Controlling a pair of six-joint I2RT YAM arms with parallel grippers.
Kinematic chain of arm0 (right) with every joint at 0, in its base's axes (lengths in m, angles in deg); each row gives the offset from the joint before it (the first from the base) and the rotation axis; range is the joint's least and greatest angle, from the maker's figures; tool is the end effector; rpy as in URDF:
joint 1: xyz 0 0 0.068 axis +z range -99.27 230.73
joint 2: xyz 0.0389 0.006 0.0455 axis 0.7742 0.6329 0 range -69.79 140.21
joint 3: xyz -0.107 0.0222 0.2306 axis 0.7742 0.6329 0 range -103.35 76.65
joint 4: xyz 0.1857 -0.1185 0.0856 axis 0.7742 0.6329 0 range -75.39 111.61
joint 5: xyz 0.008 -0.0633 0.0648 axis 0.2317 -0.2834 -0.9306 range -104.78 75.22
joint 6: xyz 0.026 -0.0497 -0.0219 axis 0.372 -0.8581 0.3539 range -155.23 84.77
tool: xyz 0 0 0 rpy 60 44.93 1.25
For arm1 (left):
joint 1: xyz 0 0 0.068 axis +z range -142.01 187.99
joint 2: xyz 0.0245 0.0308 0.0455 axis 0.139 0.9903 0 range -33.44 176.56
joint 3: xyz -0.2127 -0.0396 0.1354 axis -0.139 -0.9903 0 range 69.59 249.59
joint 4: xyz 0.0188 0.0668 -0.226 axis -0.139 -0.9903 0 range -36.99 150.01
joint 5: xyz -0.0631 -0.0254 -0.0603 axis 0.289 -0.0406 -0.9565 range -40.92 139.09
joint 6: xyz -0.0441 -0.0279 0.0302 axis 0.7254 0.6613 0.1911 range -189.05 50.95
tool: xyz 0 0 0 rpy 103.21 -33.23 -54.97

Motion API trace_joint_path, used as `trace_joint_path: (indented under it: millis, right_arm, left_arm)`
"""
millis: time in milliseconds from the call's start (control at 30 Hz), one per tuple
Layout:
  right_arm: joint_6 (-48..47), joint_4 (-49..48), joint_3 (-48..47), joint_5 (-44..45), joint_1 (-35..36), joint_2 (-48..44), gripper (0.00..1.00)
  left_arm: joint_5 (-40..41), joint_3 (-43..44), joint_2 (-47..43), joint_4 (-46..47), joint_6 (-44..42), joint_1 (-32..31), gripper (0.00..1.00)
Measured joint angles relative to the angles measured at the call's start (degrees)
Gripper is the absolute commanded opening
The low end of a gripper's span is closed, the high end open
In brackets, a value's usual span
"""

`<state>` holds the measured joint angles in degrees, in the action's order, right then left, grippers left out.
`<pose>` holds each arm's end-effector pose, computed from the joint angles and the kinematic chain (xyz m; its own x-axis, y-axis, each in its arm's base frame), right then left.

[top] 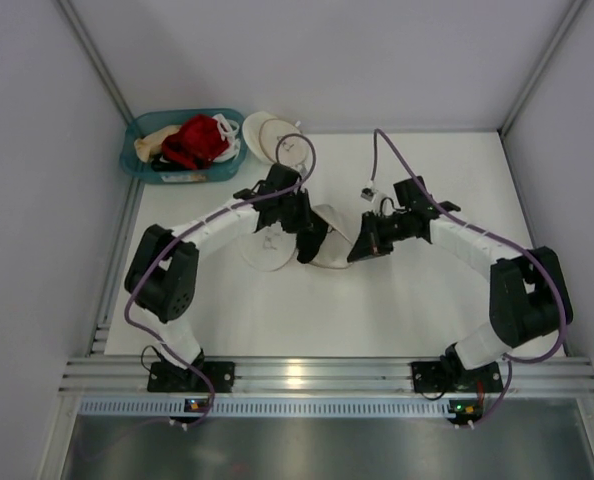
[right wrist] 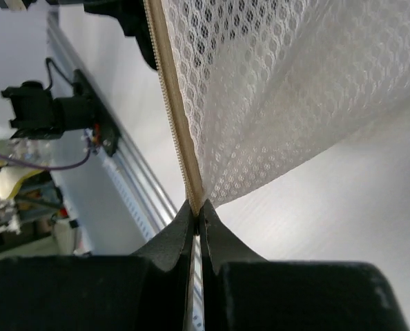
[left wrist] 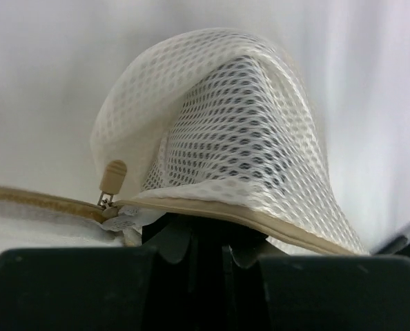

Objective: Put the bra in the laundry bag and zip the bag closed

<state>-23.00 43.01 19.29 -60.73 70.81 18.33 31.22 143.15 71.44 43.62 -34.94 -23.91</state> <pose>0.2555 0.1275 0.2090 -0.9120 -0.1764 -0.3704 -0.4006 0.5770 0.7117 0.3144 -0.2119 0.2028 -0.9003 -0.0682 -0.4299 0.2095 0.7978 -0.5653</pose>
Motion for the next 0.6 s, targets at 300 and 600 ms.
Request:
trace_joint_path:
  millis: [300, 600]
  right_arm:
    - [16.7, -14.8, 2.2, -15.3, 3.7, 2.2, 0.0]
    - [25.4, -21.2, 2.3, -21.4, 5.7, 7.2, 0.0]
  left_arm:
    - [30.5, 0.0, -11.8, -13.7, 0.2, -7.4, 0.0]
    - [41.6, 5.7, -1.2, -16.0, -1.3, -16.3, 0.0]
